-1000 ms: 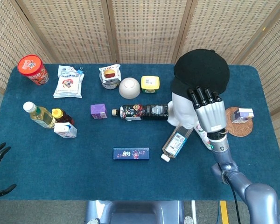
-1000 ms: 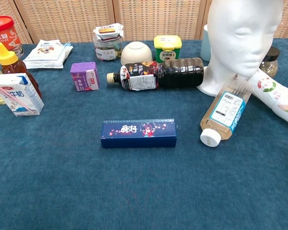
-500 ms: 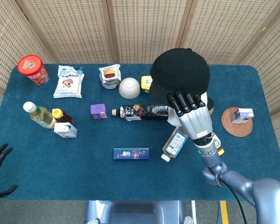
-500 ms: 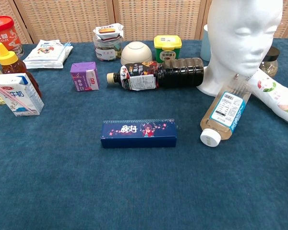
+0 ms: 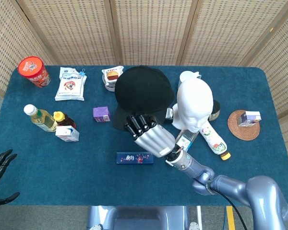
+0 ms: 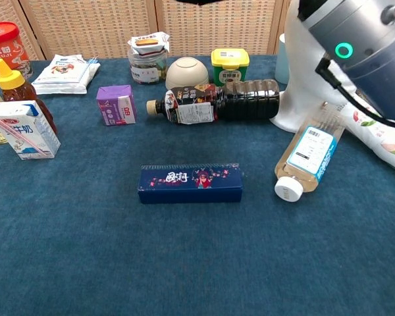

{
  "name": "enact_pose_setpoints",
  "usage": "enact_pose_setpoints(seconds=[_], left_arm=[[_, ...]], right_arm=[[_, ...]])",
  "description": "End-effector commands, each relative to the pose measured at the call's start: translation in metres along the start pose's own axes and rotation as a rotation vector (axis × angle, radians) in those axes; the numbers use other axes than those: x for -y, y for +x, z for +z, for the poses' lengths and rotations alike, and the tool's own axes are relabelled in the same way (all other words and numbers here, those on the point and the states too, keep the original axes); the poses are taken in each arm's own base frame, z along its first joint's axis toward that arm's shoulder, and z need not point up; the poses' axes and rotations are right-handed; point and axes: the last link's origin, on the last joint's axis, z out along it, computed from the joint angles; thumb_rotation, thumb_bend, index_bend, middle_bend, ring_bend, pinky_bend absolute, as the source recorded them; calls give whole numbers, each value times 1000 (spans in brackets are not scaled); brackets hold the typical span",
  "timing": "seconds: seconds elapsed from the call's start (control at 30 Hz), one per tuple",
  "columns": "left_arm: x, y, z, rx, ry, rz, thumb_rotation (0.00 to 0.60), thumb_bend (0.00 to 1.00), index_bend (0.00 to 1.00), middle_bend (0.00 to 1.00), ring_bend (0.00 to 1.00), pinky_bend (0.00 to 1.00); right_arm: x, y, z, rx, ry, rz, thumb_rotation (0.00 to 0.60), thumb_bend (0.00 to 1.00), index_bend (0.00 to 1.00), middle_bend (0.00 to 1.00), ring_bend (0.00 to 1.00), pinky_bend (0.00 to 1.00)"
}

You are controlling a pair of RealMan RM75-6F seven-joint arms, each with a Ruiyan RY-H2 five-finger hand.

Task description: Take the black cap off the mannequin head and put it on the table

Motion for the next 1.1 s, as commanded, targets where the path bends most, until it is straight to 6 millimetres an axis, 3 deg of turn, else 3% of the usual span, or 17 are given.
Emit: enact_pose_setpoints(seconds=[0.03,0.23,0.7,1.0,1.1], left_arm=[[1,1,0,0,0,-3,600,32,0,0,0,0],[0,0,-4,9,-12,-6,600,31,0,0,0,0],[1,1,-3,8,-9,-4,600,32,0,0,0,0],[1,0,-2,9,-3,1,600,32,0,0,0,0],[1,-1,-3,11,-5,4,600,32,0,0,0,0]], right_arm=[[15,-6,-5,23,52,-20,600,807,669,736,721,914],[43,-13,-26,60,141,-32,600,803,673,740,726,916],[57,-24,-60,134,197,-19,600,735,668,720,697,887],[63,-15,-85,241,165,7,600,580,495,535,532,806],[64,-13,-99,325,151,15,600,398,332,398,415,716]])
